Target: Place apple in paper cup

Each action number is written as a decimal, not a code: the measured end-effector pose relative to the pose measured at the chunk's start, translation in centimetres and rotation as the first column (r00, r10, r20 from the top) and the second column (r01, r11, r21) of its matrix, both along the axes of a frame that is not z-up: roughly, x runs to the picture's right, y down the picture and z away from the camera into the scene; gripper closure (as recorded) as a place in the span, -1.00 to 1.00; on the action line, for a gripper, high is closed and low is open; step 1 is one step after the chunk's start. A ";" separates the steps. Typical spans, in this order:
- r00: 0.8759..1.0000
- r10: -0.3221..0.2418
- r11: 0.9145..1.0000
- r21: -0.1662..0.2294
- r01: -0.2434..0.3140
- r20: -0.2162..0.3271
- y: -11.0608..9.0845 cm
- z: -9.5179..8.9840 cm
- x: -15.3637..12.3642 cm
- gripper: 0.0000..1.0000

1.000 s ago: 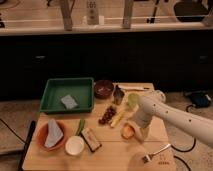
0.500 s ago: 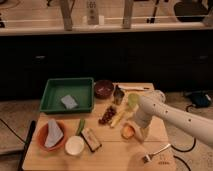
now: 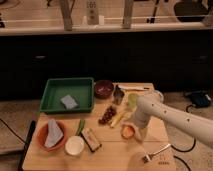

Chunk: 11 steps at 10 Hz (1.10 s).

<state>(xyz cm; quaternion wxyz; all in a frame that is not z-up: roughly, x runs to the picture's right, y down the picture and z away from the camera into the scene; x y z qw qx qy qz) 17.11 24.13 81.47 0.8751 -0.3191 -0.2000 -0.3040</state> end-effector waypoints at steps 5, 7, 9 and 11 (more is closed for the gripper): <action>0.993 -0.068 0.998 -0.006 0.069 0.092 0.6 -1.4 -0.9 0.35; 0.990 -0.084 0.996 -0.006 0.085 0.115 0.6 -1.8 -1.2 0.70; 0.986 -0.096 0.995 0.003 0.096 0.137 0.2 -2.4 -1.4 0.99; 0.983 -0.105 0.995 0.021 0.102 0.153 -0.9 -3.6 -1.4 1.00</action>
